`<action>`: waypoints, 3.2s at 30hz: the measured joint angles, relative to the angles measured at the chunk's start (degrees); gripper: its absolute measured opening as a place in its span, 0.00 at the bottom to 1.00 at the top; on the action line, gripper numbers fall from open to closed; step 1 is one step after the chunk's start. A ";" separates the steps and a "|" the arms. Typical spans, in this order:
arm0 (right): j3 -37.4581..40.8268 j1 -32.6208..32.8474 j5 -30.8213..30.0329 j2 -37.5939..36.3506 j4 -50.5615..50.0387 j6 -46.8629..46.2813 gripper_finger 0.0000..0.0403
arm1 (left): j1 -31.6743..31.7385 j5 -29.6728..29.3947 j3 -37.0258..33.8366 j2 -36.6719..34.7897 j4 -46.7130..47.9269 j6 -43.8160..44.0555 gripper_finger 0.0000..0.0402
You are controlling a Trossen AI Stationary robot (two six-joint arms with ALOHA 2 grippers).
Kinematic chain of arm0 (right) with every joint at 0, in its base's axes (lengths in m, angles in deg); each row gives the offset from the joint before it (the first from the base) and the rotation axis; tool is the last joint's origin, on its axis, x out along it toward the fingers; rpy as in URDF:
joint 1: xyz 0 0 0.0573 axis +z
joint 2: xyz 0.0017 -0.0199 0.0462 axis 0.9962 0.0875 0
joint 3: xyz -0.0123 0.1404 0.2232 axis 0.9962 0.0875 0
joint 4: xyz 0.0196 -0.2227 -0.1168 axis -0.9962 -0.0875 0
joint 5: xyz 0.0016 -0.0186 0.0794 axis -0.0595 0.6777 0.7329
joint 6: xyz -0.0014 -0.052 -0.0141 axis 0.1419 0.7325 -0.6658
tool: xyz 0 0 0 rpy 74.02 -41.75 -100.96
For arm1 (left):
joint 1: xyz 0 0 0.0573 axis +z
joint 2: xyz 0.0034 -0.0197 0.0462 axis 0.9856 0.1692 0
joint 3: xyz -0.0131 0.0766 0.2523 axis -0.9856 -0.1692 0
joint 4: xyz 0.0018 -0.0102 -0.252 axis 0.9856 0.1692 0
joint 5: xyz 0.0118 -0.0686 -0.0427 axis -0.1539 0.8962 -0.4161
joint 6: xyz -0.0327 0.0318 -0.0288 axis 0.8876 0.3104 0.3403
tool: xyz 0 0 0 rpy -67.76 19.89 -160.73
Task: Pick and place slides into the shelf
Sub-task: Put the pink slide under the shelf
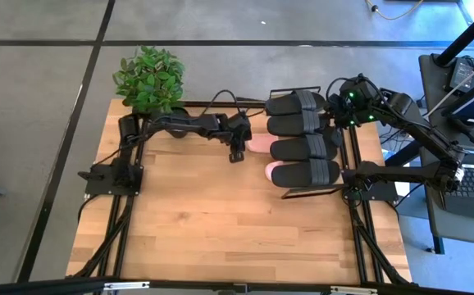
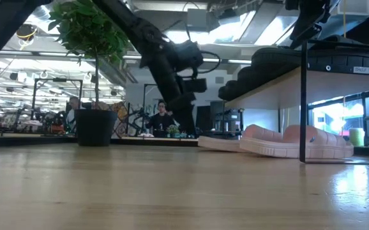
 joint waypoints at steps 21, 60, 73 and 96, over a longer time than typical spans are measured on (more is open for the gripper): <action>0.00 -0.03 0.04 0.00 -1.34 0.25 0.68 | -2.10 3.85 1.10 6.88 -17.56 0.70 0.26; 0.00 -0.02 0.04 0.02 -0.92 1.30 0.68 | 1.77 -8.28 10.70 9.76 -12.68 8.87 0.26; 0.00 -0.02 0.05 0.01 -0.95 1.10 0.68 | 1.62 -10.79 10.70 9.76 -11.69 17.67 0.26; 0.00 -0.03 0.06 0.02 -0.98 -0.34 0.68 | -1.03 -12.28 10.70 10.13 -8.53 31.40 0.26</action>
